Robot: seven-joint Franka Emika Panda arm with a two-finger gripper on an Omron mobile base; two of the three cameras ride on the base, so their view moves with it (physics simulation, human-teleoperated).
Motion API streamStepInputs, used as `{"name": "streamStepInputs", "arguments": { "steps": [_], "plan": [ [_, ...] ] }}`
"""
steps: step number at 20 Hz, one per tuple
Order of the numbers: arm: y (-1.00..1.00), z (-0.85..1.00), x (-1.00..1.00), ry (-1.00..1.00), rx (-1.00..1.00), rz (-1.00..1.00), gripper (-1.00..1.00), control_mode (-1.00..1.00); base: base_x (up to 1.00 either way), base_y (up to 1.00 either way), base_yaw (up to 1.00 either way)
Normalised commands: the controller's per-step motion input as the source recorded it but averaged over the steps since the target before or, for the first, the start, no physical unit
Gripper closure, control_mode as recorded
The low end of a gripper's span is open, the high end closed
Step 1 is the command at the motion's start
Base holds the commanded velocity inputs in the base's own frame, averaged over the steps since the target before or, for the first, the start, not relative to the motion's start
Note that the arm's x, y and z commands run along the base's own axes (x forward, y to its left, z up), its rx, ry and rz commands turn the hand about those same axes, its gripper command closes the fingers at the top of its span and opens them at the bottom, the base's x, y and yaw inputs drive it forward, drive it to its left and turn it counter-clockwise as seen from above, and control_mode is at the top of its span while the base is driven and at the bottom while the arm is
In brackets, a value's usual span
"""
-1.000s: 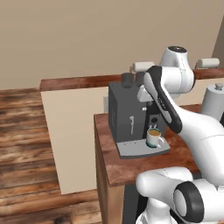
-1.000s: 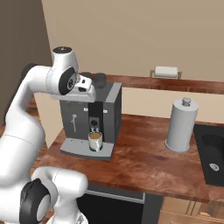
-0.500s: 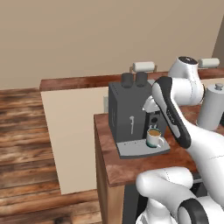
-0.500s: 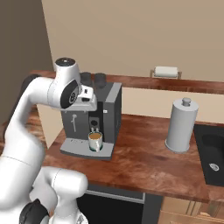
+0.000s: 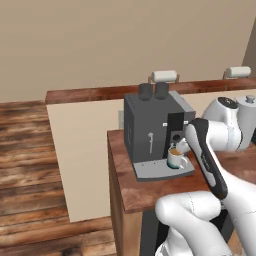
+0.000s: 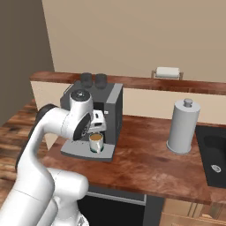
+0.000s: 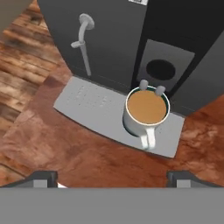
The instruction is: Pick up the brewed coffee from the coffee machine and place it next to the breakfast plate on the dining counter.
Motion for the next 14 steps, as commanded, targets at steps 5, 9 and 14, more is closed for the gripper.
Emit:
{"name": "streamStepInputs", "arguments": {
  "steps": [5, 9, 14],
  "plan": [
    [-0.35, -0.22, 0.0, 0.0, 0.0, 0.17, -1.0, -1.0, 0.0, 0.0, 0.0],
    [-0.31, -0.1, 0.0, -0.02, 0.0, 0.13, -1.0, -1.0, 0.0, 0.0, 0.0],
    [-0.05, -0.11, 0.04, -0.12, 0.0, 0.07, -1.0, -1.0, 0.0, 0.0, 0.0]
  ]
}}
